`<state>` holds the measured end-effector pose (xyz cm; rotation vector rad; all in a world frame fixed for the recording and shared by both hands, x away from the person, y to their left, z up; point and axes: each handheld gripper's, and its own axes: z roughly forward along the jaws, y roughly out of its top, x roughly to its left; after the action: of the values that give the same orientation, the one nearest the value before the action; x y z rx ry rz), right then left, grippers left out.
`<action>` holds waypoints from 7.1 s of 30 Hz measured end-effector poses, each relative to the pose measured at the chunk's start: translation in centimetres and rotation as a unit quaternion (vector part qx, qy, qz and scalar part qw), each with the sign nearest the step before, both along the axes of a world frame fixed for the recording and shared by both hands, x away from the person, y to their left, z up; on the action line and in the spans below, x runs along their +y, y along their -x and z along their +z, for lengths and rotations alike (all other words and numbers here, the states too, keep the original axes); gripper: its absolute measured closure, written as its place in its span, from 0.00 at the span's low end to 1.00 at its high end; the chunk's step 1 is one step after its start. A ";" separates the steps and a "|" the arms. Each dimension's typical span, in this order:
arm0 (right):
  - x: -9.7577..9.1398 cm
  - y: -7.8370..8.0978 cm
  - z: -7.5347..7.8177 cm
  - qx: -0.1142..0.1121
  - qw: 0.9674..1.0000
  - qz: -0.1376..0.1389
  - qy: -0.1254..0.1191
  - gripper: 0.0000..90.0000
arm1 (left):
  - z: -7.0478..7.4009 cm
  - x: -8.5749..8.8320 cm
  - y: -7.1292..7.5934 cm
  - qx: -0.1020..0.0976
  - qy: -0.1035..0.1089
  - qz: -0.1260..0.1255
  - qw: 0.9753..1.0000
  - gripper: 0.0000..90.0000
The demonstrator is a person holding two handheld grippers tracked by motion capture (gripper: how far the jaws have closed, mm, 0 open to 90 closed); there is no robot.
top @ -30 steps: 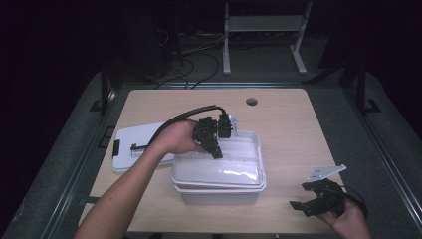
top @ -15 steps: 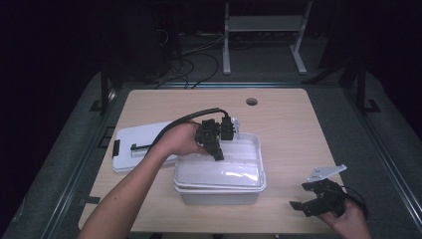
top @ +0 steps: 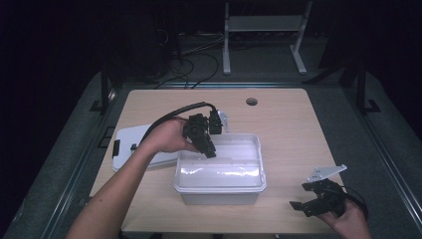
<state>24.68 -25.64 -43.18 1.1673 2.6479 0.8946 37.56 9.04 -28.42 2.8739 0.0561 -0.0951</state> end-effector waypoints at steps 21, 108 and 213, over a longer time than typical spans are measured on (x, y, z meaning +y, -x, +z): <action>-0.2 0.1 -0.2 0.003 1.000 -0.008 0.004 0.20 | 1.0 11.8 -1.0 -0.025 0.037 0.094 0.995 0.79; 1.6 -0.3 -0.6 0.010 0.999 0.011 0.033 0.20 | -0.9 26.4 -1.9 -0.047 -0.005 0.200 0.979 0.94; 1.0 0.1 0.4 -0.007 1.000 0.000 0.021 0.21 | 7.2 2.9 0.9 -0.044 0.044 -0.008 0.998 0.94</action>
<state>24.62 -24.61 -42.77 1.1466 2.6429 0.8385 36.68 11.95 -21.18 2.7876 0.0106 0.0241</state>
